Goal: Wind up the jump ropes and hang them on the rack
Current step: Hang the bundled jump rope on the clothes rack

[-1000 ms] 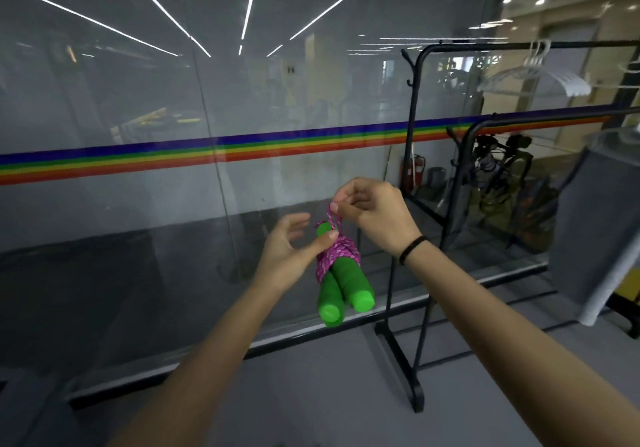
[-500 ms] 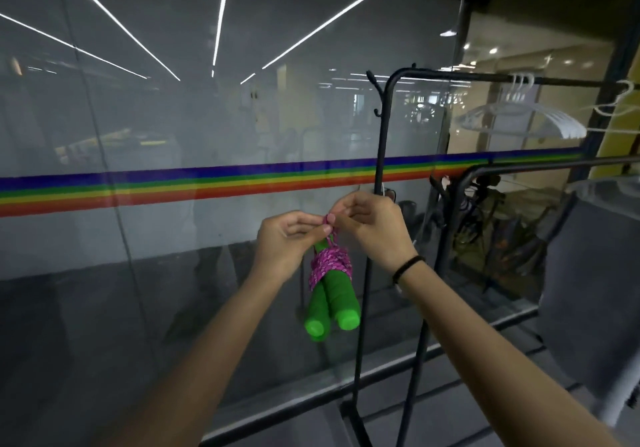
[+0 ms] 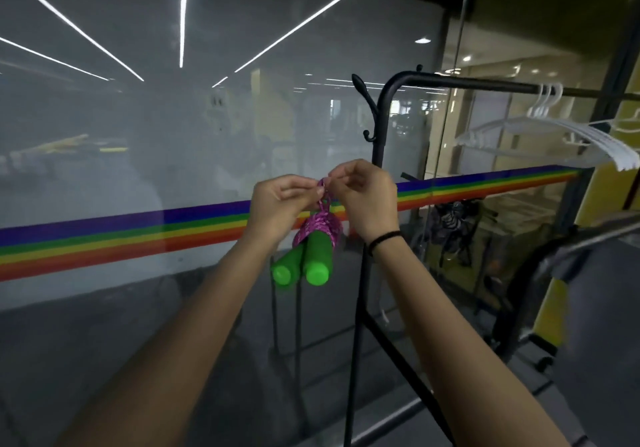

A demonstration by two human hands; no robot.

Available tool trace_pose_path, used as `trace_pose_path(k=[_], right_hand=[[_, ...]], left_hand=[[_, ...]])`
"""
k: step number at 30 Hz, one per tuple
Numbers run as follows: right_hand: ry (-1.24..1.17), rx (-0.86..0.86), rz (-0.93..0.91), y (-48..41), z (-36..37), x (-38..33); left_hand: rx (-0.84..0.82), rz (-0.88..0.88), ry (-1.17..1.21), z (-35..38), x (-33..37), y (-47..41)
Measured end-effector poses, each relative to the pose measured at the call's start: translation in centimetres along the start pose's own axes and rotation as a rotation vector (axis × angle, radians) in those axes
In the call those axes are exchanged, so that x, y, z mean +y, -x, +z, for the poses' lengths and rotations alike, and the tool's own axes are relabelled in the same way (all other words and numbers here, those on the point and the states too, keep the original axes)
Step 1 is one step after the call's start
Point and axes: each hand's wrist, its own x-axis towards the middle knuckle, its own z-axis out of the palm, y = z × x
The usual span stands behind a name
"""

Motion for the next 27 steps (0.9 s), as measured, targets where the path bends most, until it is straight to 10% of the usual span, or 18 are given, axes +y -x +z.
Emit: trace_pose_path(k=[27], right_hand=[[0.608, 0.482, -0.109, -15.3, 0.0, 6.6]], left_hand=[[-0.487, 0.214, 0.158, 7.8, -7.0, -22.5]])
